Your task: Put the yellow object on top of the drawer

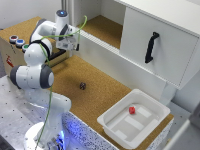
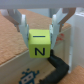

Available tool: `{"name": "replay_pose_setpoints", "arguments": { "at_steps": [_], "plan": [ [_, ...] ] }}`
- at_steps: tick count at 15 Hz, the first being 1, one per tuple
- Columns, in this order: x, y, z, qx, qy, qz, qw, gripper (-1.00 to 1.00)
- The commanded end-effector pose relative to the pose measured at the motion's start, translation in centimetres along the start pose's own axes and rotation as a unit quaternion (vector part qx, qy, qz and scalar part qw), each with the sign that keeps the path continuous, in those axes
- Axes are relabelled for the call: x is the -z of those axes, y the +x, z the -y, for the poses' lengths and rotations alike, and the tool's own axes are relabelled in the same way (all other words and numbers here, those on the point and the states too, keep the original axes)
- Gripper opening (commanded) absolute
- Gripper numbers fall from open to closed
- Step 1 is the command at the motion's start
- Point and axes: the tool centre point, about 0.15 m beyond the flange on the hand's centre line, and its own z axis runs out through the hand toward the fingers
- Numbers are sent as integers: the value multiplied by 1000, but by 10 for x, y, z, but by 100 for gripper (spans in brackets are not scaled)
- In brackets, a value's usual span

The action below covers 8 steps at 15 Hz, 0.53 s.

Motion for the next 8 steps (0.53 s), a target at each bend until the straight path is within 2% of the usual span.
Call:
{"name": "replay_pose_setpoints", "arguments": {
  "at_steps": [1, 5, 8],
  "plan": [
    [-17, 55, 49, 156, 66, 91, 981, -100],
    [-41, 49, 91, 281, 79, 130, 948, -100],
    [-62, 60, 97, 289, 86, 138, 944, -100]
  ]
}}
